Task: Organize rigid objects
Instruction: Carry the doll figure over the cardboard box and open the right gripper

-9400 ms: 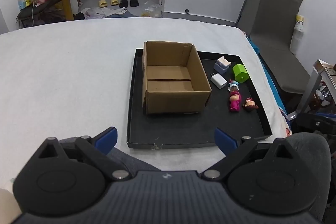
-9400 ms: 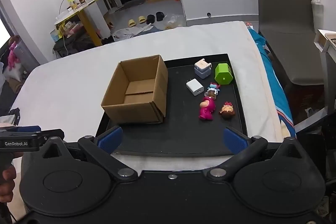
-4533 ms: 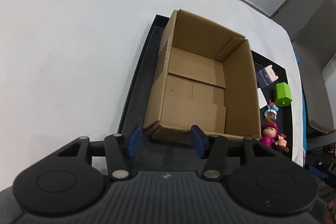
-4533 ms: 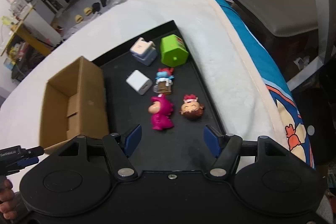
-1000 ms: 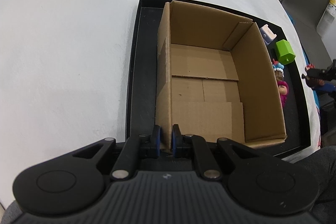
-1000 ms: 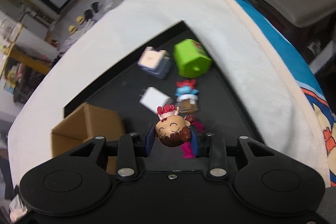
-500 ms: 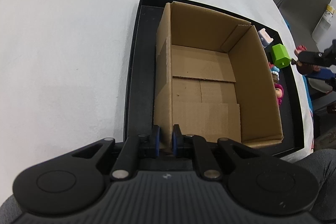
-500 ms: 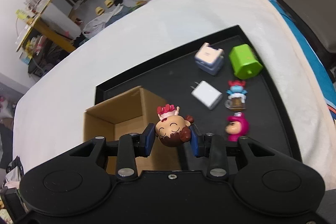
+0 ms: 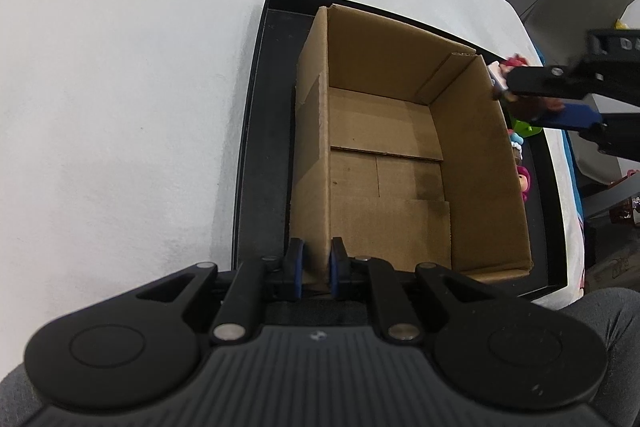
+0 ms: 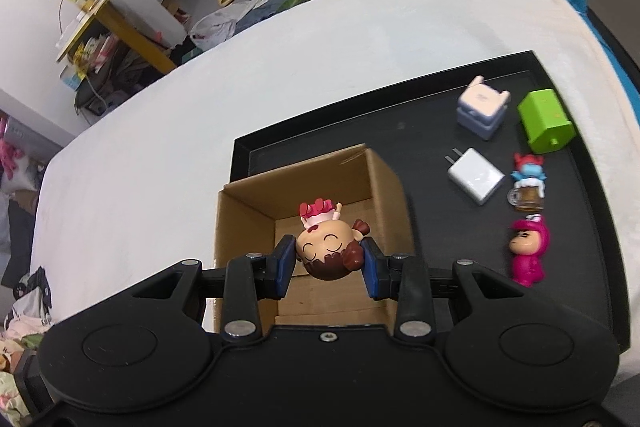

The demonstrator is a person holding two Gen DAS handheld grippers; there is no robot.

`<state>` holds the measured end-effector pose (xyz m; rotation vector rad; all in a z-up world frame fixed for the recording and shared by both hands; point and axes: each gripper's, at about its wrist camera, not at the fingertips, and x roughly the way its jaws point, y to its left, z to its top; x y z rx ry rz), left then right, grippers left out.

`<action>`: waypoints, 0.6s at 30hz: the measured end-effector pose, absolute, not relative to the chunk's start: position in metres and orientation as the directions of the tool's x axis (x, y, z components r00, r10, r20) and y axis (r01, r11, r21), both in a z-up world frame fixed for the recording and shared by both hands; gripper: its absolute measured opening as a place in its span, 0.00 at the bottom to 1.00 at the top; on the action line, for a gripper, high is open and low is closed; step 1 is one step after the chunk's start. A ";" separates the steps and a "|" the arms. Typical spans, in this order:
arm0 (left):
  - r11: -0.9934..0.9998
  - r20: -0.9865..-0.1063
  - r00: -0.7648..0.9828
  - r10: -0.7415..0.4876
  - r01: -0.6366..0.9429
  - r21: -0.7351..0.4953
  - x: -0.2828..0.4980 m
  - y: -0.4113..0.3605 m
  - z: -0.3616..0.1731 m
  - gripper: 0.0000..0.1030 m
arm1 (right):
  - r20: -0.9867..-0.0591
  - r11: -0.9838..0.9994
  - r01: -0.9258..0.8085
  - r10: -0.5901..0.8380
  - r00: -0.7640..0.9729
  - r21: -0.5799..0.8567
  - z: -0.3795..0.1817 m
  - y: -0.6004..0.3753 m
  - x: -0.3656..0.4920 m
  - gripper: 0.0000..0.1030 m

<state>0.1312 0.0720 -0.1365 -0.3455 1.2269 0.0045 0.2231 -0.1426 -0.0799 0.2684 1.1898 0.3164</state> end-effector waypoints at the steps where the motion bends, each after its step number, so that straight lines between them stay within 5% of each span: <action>1: 0.949 -0.920 0.346 -0.181 -0.185 -0.257 0.131 0.072 -0.136 0.12 | -0.864 0.925 -0.105 0.378 0.334 0.364 -0.081 -0.139 0.223 0.34; 14: 0.937 -0.914 0.348 -0.207 -0.199 -0.288 0.132 0.077 -0.138 0.12 | -0.860 0.915 -0.180 0.401 0.315 0.360 -0.084 -0.091 0.234 0.35; 18: 0.935 -0.913 0.350 -0.209 -0.203 -0.291 0.130 0.078 -0.137 0.12 | -0.837 0.899 -0.213 0.436 0.331 0.384 -0.077 -0.089 0.230 0.60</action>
